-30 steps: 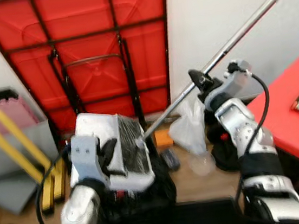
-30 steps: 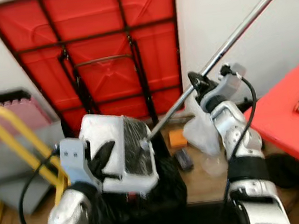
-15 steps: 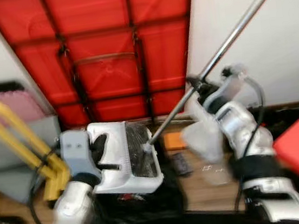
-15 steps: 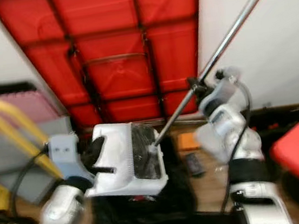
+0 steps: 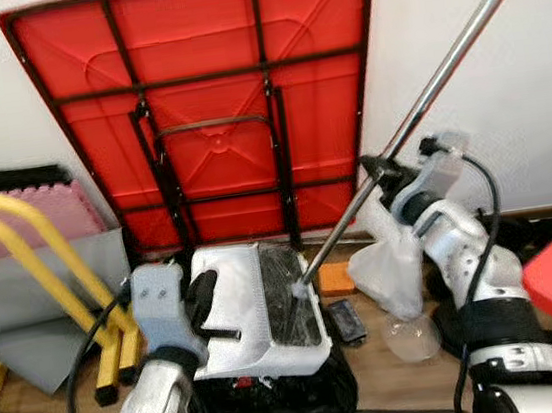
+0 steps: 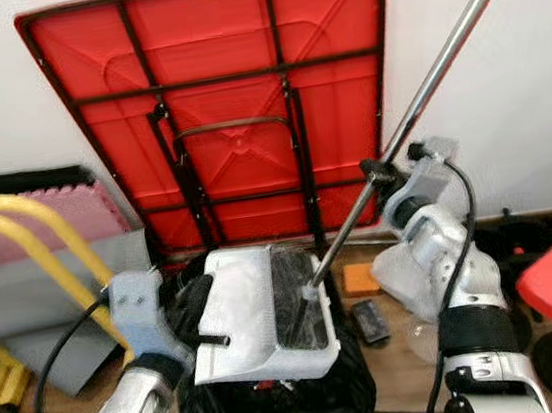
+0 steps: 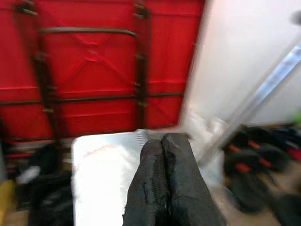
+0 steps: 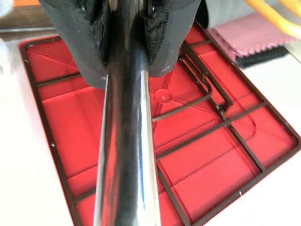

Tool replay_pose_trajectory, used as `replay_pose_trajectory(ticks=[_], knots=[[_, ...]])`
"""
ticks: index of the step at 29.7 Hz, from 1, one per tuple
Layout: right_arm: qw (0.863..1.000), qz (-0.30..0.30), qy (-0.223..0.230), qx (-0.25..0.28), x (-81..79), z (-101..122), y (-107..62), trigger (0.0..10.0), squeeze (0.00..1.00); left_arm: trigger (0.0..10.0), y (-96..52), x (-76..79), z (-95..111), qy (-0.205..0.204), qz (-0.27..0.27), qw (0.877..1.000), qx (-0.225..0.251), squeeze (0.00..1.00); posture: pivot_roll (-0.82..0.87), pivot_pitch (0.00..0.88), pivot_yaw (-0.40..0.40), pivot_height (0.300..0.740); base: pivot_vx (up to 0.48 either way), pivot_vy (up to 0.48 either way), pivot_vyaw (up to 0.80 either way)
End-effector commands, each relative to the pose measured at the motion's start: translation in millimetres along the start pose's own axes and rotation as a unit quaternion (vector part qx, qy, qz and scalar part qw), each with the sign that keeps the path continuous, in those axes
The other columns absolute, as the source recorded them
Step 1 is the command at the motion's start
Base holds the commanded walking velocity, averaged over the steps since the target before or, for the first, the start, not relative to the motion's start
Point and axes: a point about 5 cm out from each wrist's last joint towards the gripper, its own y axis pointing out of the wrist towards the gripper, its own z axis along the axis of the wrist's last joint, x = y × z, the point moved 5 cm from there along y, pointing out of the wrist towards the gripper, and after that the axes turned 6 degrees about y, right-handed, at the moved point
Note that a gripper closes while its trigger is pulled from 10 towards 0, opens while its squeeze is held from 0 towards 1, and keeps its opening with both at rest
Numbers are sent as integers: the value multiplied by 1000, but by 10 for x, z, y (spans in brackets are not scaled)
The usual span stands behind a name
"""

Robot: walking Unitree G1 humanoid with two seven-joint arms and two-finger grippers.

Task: Sweep floor

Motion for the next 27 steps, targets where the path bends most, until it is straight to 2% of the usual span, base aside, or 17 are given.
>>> replay_pose_trajectory(ticks=[1, 8, 10, 21, 23, 27], knots=[[1000, 15, -1, 16, -85, 93, 11, 10000, 0, 10000, -21, -3, -31, 3, 2, 1000, -13, 0, -6, 100, -8, 740, 0, 0, 0], [1000, 8, -12, 22, -75, 149, 49, 10000, 0, 10000, -86, 20, -9, 2, 0, 1000, -17, 0, 2, 136, -4, 740, 0, 0, 0], [999, 9, -18, 26, -109, 186, 106, 10000, 0, 10000, -115, 33, 0, 3, -3, 1000, -20, 0, 10, 150, -2, 740, 0, 0, 0], [998, 15, -45, 34, -182, 229, 193, 10000, 0, 10000, -161, 45, 27, 6, -4, 1000, -27, 0, 20, 169, 3, 740, 0, 0, 0], [992, 31, -113, 53, -340, 319, 289, 10000, 0, 10000, -169, 51, 39, 5, -5, 1000, -29, 0, 18, 175, 7, 740, 0, 0, 0], [986, 41, -152, 56, -469, 343, 372, 10000, 0, 10000, -174, 62, 47, 5, -7, 1000, -30, 0, 22, 178, 7, 740, 0, 0, 0]])
